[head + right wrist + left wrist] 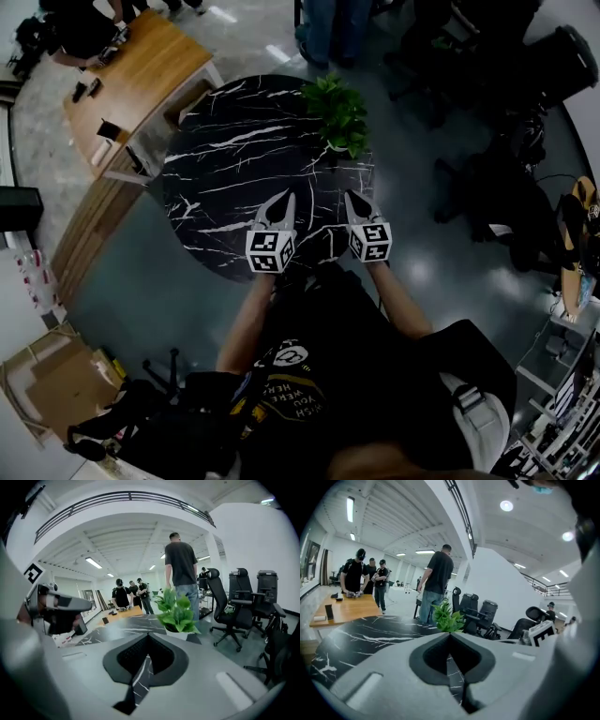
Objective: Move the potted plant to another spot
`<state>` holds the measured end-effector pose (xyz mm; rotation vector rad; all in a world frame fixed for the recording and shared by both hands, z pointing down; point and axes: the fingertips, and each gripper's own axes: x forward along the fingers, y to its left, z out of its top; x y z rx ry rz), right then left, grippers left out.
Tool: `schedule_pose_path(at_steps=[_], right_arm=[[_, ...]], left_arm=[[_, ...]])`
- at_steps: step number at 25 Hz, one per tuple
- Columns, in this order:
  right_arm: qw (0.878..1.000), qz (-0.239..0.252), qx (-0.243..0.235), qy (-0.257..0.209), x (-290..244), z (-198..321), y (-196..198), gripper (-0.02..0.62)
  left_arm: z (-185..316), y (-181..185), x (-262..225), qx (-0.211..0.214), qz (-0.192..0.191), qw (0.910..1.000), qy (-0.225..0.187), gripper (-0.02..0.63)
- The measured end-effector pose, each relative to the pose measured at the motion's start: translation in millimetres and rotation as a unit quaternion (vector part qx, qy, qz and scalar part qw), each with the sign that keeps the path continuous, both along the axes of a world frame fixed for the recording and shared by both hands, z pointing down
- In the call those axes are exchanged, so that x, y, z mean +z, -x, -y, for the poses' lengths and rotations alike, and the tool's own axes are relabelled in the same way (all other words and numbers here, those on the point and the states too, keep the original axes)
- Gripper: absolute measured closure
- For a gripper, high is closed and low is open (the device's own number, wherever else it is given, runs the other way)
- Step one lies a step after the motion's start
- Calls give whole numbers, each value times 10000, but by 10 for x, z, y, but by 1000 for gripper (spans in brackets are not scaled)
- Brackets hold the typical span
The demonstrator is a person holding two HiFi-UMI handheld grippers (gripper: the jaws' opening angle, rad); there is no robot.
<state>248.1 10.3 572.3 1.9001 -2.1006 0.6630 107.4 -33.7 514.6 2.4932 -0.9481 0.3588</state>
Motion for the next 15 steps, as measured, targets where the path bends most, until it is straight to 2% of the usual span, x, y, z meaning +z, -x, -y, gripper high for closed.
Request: schedule_pose_path(at_steps=[3,6,10,15], right_arm=[[9998,-6,-63,-178,-475,-52,304,594],[9991,-11,-75,-425,-791,63,495,594],[9978,-171,-149,-621,-1029,121,576,594],[9974,-224,-53,-676,-1147,182,593,594]], left_arm=[[-120,-76,-264,175,-24,9997,-175,601],[-77,-113,-445,99,-114,9993,-338,601],[-96,-169,-636,133,-210,9980,-583,601],[-56,-171,-752,213,-291,9970,-691,601]])
